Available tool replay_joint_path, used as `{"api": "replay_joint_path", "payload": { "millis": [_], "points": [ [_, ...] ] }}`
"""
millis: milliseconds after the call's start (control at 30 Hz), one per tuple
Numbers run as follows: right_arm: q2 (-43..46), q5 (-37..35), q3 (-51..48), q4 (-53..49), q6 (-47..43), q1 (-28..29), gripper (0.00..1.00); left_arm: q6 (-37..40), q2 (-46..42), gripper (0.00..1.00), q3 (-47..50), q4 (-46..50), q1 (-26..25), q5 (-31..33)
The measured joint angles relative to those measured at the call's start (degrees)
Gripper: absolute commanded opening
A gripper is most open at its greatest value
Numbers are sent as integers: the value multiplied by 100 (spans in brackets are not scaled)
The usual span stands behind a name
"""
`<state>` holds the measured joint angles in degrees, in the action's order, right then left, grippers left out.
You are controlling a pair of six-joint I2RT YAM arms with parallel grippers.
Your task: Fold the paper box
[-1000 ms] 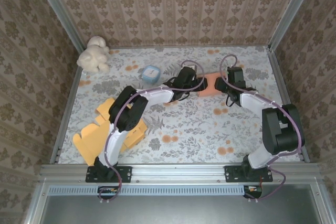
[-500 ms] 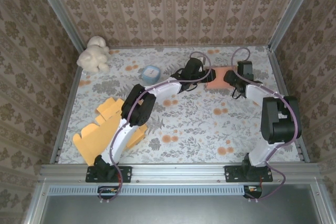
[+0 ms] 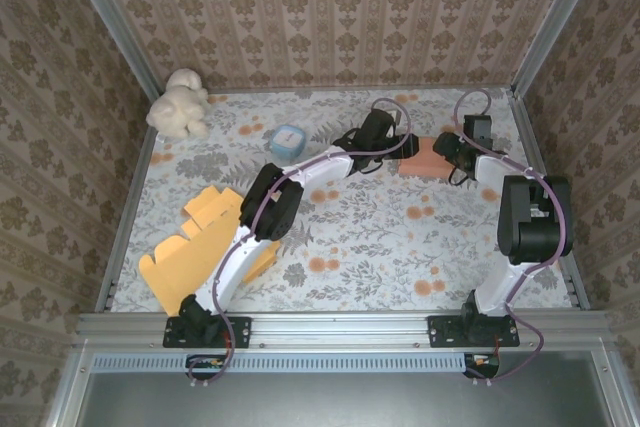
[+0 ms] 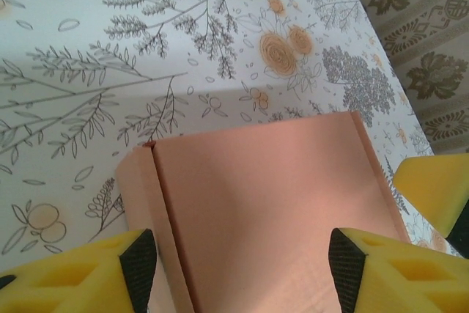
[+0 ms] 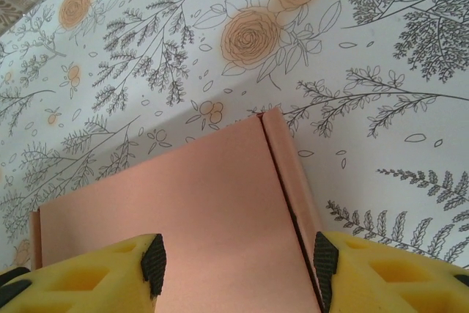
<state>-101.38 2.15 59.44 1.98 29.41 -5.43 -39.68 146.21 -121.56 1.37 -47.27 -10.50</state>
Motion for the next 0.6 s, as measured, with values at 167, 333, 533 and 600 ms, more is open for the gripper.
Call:
{"api": "replay_joint_path", "payload": {
  "millis": [167, 333, 533, 600],
  "points": [
    [109, -2, -28, 0, -7, 2, 59, 96, -101, 67, 260, 59, 33, 140],
    [857, -26, -409, 26, 4, 83, 59, 166, -955, 67, 1602, 35, 144, 269],
    [1644, -243, -852, 81, 70, 706, 59, 413, -3204, 67, 3858, -280, 280, 831],
    [1897, -391, -1156, 125, 85, 1139, 59, 461, -4142, 67, 4642, -459, 286, 1110]
  ]
}}
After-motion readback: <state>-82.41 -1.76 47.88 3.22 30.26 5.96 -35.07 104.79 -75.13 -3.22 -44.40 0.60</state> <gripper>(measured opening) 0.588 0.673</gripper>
